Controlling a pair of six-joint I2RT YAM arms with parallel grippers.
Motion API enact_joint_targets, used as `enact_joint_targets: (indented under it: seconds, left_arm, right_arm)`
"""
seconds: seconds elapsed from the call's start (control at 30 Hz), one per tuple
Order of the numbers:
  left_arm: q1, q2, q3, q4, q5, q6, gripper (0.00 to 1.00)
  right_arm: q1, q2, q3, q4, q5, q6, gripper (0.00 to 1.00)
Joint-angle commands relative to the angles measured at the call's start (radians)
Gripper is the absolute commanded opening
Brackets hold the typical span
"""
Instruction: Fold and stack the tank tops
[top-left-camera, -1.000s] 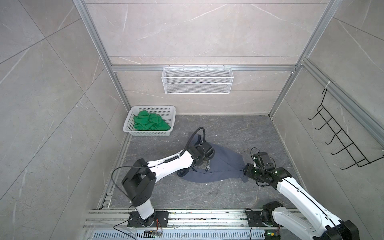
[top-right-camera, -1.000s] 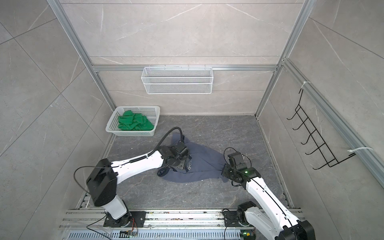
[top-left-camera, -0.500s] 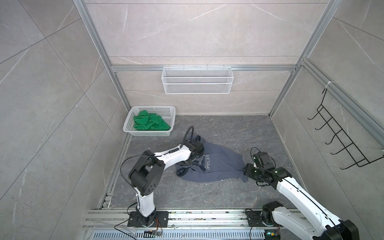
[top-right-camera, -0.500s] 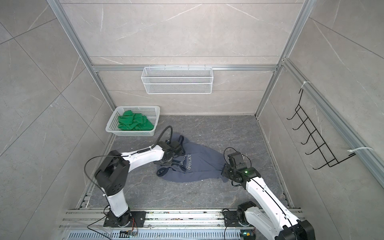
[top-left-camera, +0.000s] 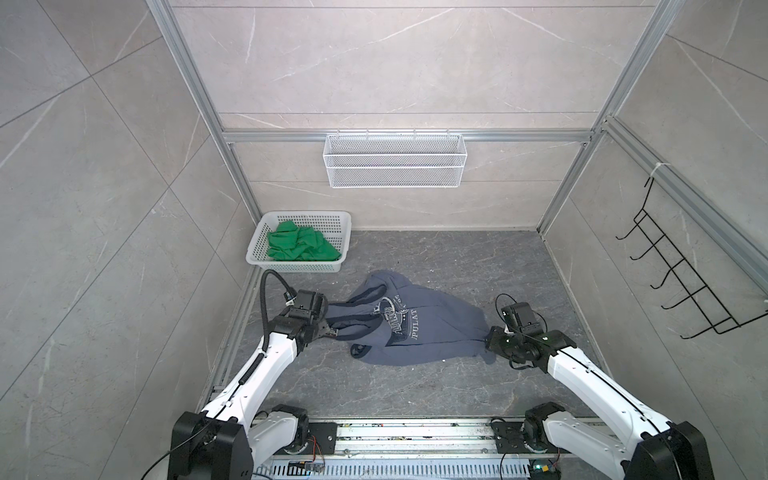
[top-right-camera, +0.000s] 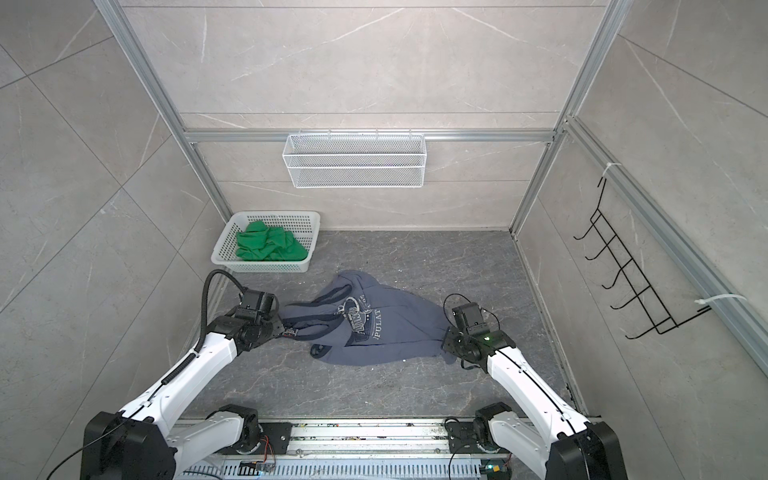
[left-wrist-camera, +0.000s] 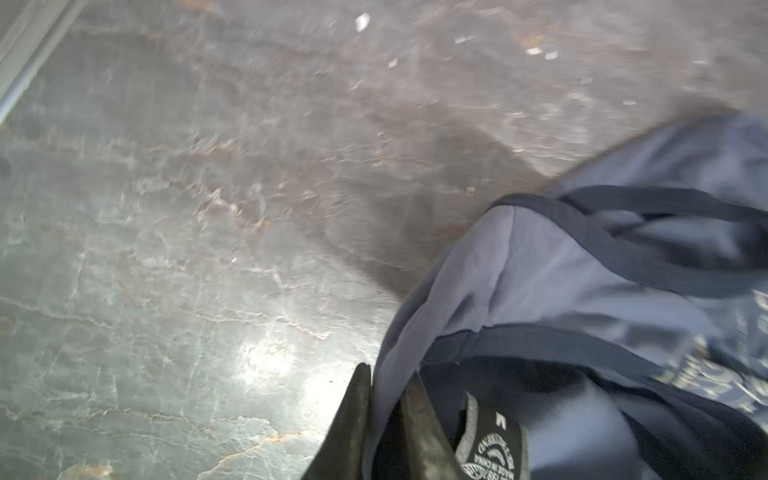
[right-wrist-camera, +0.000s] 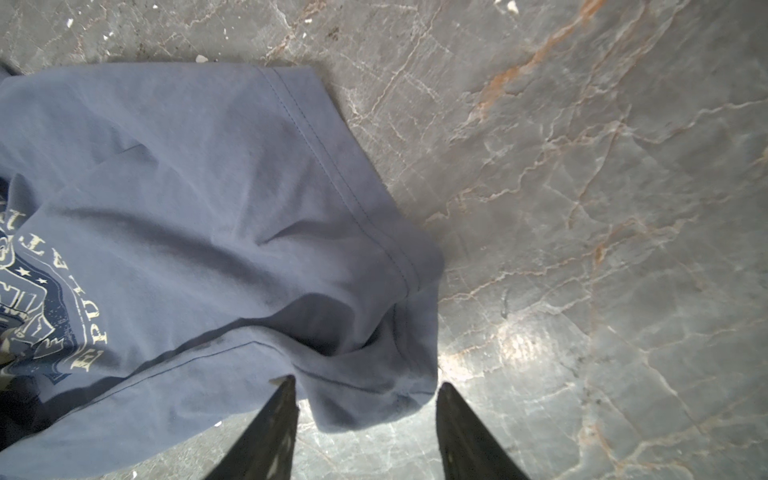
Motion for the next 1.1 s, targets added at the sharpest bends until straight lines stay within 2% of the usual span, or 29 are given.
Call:
enact_joint_targets:
  seconds: [0.0,0.1,0.2,0.27,0.37,0.47,0.57,0.73,0.83,0.9,0.93,1.0,1.07]
  left_arm:
    - [0.072,-0.051,-0.017,-0.047,0.015,-0.034,0.22]
    - [0.087,-0.145,-0.011,-0.056,-0.023,-0.02,0.44]
    - [0.058,-0.177,0.047,-0.083,0.018,0.024,0.53]
    - [-0.031,-0.138,0.11,-0.104,0.034,0.057,0.58]
    - [-0.332,0.004,0.234,-0.16,-0.048,0.062,0.68]
    - [-0.547,0.214,0.377,-0.224,-0.093,0.049,0.74]
    - [-0.661,0.412,0.485,-0.265,-0.116,0.043,0.77]
    - [-0.721,0.668,0.633,-0.348,-0.113,0.068,0.83]
    - [-0.719,0.723,0.644,-0.399,-0.193,0.051,0.79]
    - [-0.698,0.712,0.615,-0.416,-0.248,0.03,0.73]
    - [-0.673,0.699,0.589,-0.406,-0.24,0.031,0.66]
    - [-0.612,0.66,0.527,-0.365,-0.194,0.036,0.44]
    - [-0.544,0.584,0.457,-0.326,-0.183,0.023,0.13]
  right_arm:
    - [0.003,-0.008,0.021,0.003,0.012,-0.011,0.56]
    - [0.003,-0.015,0.014,0.002,0.015,-0.013,0.56]
    - [0.003,-0.012,0.011,0.004,0.017,-0.014,0.56]
    - [0.003,-0.007,0.01,0.008,0.017,-0.013,0.56]
    - [0.003,0.006,0.012,0.021,0.01,-0.01,0.56]
    - [0.001,0.014,0.013,0.03,0.002,-0.005,0.56]
    - [0.003,0.008,0.006,0.036,0.001,-0.001,0.56]
    - [0.003,-0.002,-0.004,0.038,0.003,0.003,0.57]
    - [0.003,-0.007,-0.009,0.039,0.0,0.003,0.58]
    - [0.003,-0.011,-0.01,0.039,0.001,0.002,0.58]
    - [0.003,-0.012,-0.011,0.039,0.003,0.0,0.58]
    - [0.003,-0.012,-0.011,0.041,0.005,-0.001,0.58]
    - [0.003,-0.007,-0.009,0.043,0.006,-0.002,0.58]
